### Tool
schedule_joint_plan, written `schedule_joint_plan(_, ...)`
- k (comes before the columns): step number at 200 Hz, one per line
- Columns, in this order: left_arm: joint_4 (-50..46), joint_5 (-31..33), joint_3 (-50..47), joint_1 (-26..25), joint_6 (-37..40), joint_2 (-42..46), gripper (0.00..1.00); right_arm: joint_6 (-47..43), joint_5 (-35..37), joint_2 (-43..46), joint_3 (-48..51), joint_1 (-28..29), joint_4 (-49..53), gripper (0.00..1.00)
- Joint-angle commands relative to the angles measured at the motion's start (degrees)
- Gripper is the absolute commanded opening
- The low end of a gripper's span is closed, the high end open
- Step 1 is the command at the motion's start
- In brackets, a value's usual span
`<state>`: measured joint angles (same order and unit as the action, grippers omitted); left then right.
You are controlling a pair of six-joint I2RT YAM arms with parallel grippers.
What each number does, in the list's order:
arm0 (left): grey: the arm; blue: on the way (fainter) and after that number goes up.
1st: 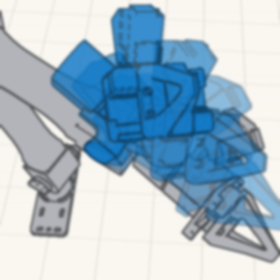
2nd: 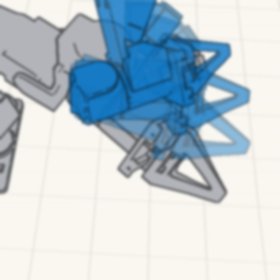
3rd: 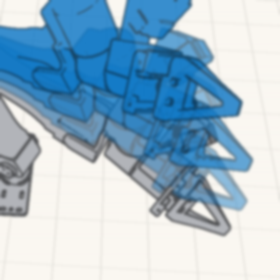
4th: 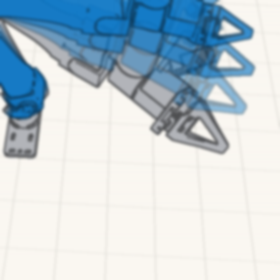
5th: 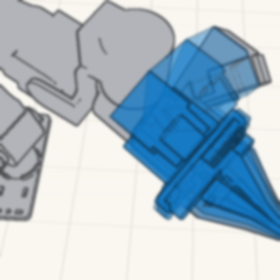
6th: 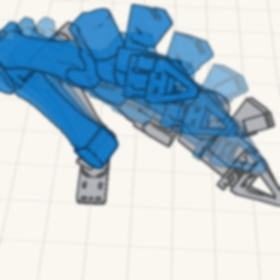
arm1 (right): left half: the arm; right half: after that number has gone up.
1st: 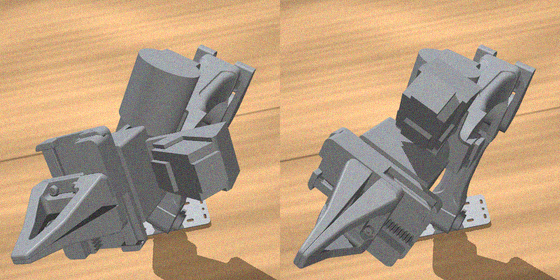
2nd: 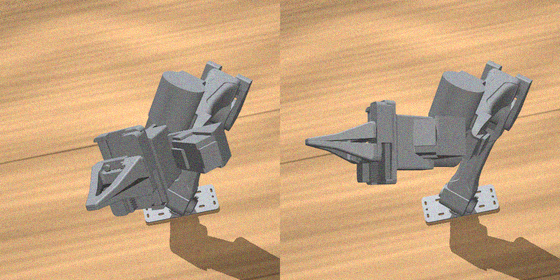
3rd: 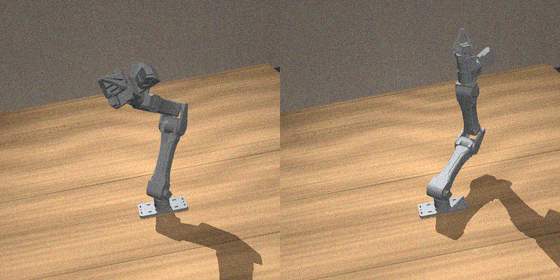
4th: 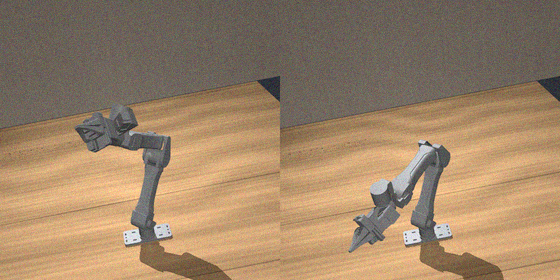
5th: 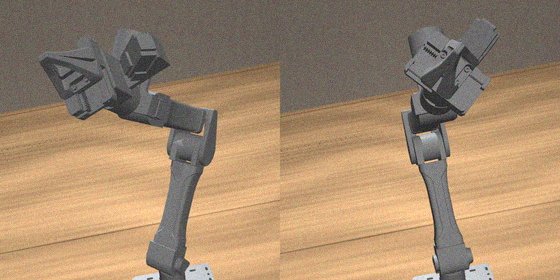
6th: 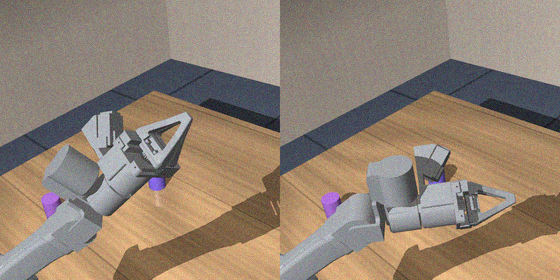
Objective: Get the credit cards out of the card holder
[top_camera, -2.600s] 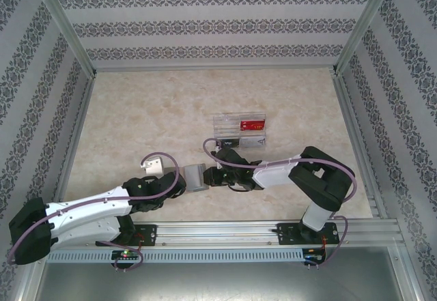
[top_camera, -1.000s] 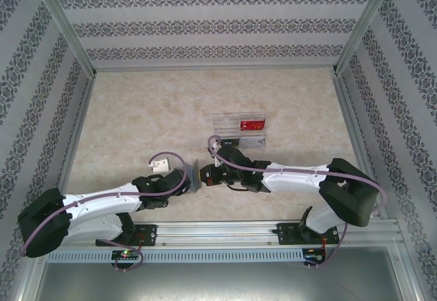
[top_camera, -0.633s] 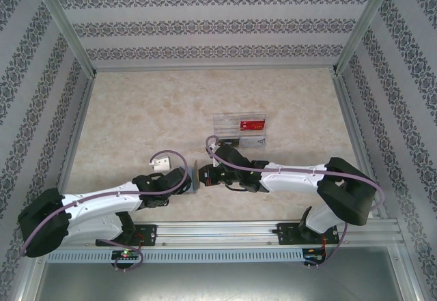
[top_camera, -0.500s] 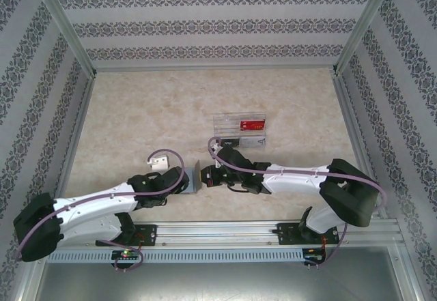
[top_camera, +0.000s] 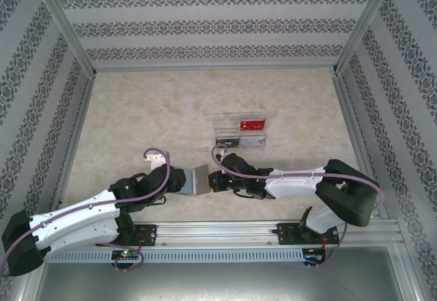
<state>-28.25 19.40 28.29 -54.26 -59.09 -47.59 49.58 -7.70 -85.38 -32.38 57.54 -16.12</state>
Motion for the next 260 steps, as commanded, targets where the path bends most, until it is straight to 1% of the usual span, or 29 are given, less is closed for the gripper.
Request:
schedule_joint_plan(1, -6.8, 4.4, 2.4, 0.6, -1.2, -0.6, 0.44, 0.6, 1.6, 0.0, 0.7, 0.3, -1.7, 0.00)
schedule_joint_plan(14, -4.8, 2.6, 1.7, 0.6, -0.5, 0.1, 0.48, 0.7, 1.7, 0.2, 0.8, 0.3, -1.7, 0.00)
schedule_joint_plan(20, -3.7, 1.8, 1.3, 0.6, -0.1, 0.6, 0.48, 0.7, 1.8, 0.3, 0.9, 0.4, -1.7, 0.00)
schedule_joint_plan(41, 2.4, -2.1, -0.1, 0.6, 2.5, 1.2, 0.46, 0.7, 1.8, 0.3, 1.1, 0.4, -1.8, 0.00)
schedule_joint_plan(61, 8.1, -5.8, -1.7, 0.6, 3.6, -0.5, 0.43, 0.7, 1.9, 0.4, 1.2, 0.5, -1.9, 0.00)
schedule_joint_plan(78, 8.3, -5.7, -1.7, 0.6, 2.8, -3.1, 0.39, 0.8, 2.0, 0.2, 1.3, 0.5, -2.0, 0.00)
schedule_joint_plan(129, 8.3, -4.3, -3.5, 1.1, -0.8, -9.0, 0.38, 1.0, 1.8, -0.3, 1.1, 0.6, -2.2, 0.00)
schedule_joint_plan(155, 7.3, -3.7, -4.0, 1.6, -2.4, -10.3, 0.38, 0.9, 1.8, -0.3, 1.0, 0.6, -2.2, 0.00)
schedule_joint_plan(207, 9.2, -4.8, -5.4, 2.2, -3.0, -11.3, 0.38, 1.0, 1.7, -0.5, 0.8, 0.7, -2.2, 0.00)
schedule_joint_plan(260, 13.5, -6.9, -6.7, 2.5, -3.0, -12.8, 0.38, 1.1, 1.6, -0.8, 0.7, 0.7, -2.1, 0.00)
